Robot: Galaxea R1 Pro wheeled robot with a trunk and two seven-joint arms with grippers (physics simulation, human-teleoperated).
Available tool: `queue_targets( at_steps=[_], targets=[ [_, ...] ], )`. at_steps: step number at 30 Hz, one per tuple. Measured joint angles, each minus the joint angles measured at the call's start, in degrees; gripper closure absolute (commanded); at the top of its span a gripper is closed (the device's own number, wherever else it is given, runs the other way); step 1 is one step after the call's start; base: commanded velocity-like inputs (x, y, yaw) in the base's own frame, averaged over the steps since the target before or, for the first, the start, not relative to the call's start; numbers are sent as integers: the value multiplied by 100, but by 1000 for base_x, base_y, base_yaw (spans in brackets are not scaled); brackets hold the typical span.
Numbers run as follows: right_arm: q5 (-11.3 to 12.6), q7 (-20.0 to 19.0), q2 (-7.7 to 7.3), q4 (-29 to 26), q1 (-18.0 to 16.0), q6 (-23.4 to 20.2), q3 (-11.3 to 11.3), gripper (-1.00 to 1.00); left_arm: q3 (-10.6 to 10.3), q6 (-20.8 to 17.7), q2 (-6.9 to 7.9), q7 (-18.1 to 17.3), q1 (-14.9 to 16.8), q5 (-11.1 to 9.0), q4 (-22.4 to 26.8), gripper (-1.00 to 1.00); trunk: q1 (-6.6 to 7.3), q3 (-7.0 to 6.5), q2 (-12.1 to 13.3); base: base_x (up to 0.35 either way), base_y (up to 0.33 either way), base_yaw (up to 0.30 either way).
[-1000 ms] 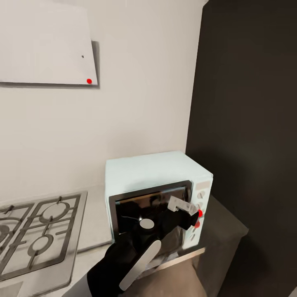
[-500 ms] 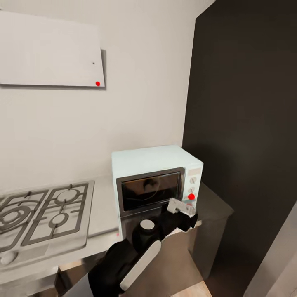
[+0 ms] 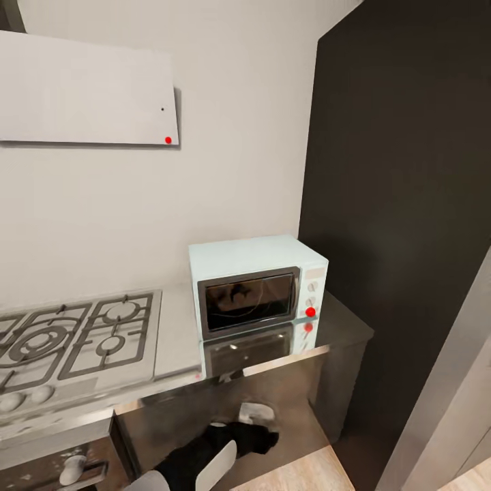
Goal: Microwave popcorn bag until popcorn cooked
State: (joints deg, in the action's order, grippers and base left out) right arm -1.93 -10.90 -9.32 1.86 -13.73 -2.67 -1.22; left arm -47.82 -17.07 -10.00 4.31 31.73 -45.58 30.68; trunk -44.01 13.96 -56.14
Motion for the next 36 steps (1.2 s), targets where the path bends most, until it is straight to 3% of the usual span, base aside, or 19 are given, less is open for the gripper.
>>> queue_targets(
  at_steps=[2,7,12,20,22,23,25,27,31,32,34,36],
  targets=[
    [1,0,1,0,0,1,0,-100,-7,182,0,-187,-10,-116,-497,-100,0,0,0,-1,0,0],
    [1,0,5,0,0,-6,0,-100,-6,446,0,-276,-53,-225,-986,-100,0,0,0,0,0,0],
    [1,0,7,0,0,0,0,-100,18,417,0,-238,-58,-725,-1502,-100,0,-1,0,0,0,0],
    [-2,0,14,0,17,1,0,-100,124,471,0,-140,-57,-823,-2104,-100,0,-1,0,0,0,0],
    [-5,0,14,0,17,1,0,-100,226,723,9,-138,-55,-825,-2120,-100,0,-1,-1,0,0,0],
    [-5,0,12,0,17,1,0,-100,345,1141,55,-135,-50,-831,-2112,-100,0,-1,-1,0,0,0],
    [-6,0,11,-1,18,1,0,-100,454,1570,164,-125,-49,-830,-2032,-100,0,-1,-1,0,0,0],
    [-7,0,4,0,17,7,0,-100,525,1795,500,-120,-48,-836,-1869,-100,0,-1,-1,0,0,0],
    [-9,-1,8,-4,18,2,0,-100,570,1817,1229,-135,-46,-867,-2064,-100,0,-1,-1,0,0,0],
    [-11,-1,12,-6,18,2,0,-100,567,1781,1340,-153,-46,-868,-2234,-100,0,0,-1,0,0,0],
    [-16,-1,20,-9,17,-4,-4,-100,561,1684,1428,-196,-49,-866,-2695,-100,0,0,-1,0,0,0],
    [-41,111,31,-18,18,-16,-24,-100,555,1389,1460,-385,-375,-851,-3005,-100,0,1,-1,0,0,0]
  ],
)
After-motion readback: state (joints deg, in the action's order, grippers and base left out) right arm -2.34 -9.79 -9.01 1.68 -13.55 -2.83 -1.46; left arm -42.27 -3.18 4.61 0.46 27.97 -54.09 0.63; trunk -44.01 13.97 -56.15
